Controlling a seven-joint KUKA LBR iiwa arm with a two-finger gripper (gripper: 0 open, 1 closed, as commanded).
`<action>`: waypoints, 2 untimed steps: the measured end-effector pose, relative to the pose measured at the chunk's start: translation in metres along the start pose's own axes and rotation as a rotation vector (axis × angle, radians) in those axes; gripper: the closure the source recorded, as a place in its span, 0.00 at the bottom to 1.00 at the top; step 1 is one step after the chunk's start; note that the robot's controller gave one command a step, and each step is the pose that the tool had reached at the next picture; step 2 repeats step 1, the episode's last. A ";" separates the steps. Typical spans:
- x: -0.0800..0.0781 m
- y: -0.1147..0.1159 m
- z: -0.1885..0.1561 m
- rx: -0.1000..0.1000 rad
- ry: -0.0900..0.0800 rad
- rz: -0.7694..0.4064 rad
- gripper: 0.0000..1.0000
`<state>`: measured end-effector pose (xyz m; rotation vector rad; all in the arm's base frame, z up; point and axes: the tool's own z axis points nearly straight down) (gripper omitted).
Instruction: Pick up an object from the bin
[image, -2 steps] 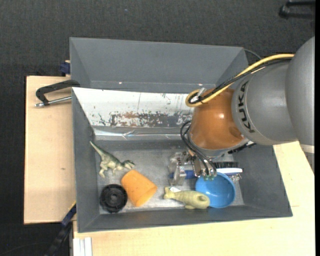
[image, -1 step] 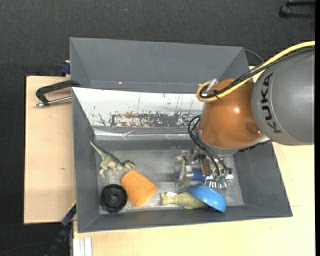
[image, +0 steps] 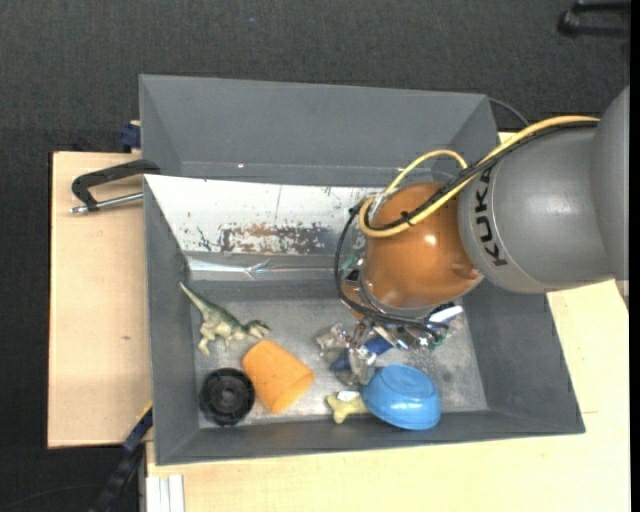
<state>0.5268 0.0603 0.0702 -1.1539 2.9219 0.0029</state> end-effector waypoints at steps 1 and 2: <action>0.016 0.033 -0.134 0.007 -0.010 0.006 1.00; 0.016 0.033 -0.134 0.007 -0.010 0.006 1.00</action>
Offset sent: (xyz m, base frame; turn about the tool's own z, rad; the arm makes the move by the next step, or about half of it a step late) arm -0.0359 0.0114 0.1293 0.0057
